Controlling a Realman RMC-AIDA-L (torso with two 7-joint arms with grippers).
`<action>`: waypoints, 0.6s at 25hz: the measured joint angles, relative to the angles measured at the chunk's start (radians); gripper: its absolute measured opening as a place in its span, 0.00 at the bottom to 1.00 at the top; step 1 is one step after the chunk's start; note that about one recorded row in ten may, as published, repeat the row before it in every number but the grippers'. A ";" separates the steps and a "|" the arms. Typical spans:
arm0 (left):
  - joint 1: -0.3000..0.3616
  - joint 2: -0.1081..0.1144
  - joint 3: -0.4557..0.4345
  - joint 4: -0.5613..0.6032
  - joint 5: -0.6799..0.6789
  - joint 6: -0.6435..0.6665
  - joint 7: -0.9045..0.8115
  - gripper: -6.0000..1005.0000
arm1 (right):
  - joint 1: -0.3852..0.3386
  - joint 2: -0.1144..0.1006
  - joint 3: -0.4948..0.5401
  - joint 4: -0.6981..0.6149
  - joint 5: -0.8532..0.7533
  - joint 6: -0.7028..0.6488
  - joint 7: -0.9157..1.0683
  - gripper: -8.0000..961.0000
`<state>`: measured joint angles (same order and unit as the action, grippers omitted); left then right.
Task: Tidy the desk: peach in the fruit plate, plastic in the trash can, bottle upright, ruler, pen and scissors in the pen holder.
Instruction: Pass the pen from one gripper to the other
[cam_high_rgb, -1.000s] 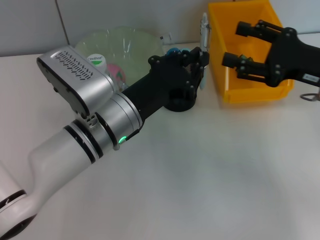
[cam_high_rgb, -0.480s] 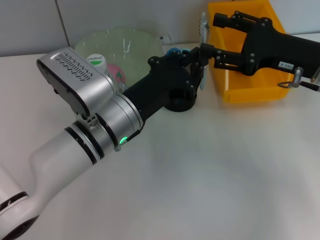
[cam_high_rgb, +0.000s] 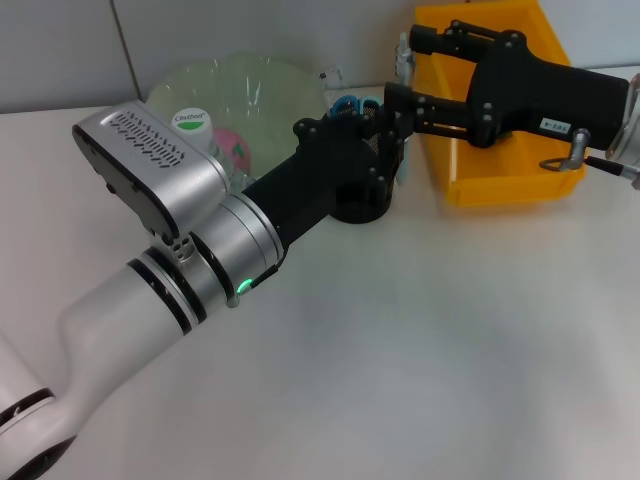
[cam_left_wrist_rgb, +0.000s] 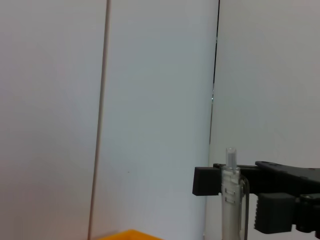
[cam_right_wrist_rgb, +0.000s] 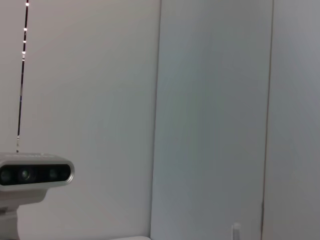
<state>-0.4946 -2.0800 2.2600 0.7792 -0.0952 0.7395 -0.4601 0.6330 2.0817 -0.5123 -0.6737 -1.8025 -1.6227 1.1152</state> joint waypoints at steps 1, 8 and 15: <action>0.000 0.000 0.000 0.000 0.000 0.000 0.000 0.14 | 0.000 0.000 -0.006 0.001 0.003 0.002 0.000 0.76; 0.000 0.000 0.010 0.000 0.002 0.005 0.013 0.14 | 0.002 0.000 -0.014 0.014 0.009 0.008 -0.004 0.70; -0.001 0.000 0.010 0.001 0.002 0.007 0.014 0.14 | 0.002 0.000 -0.018 0.014 0.009 0.014 -0.004 0.43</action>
<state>-0.4953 -2.0800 2.2704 0.7807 -0.0933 0.7463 -0.4461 0.6351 2.0815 -0.5300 -0.6595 -1.7931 -1.6087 1.1111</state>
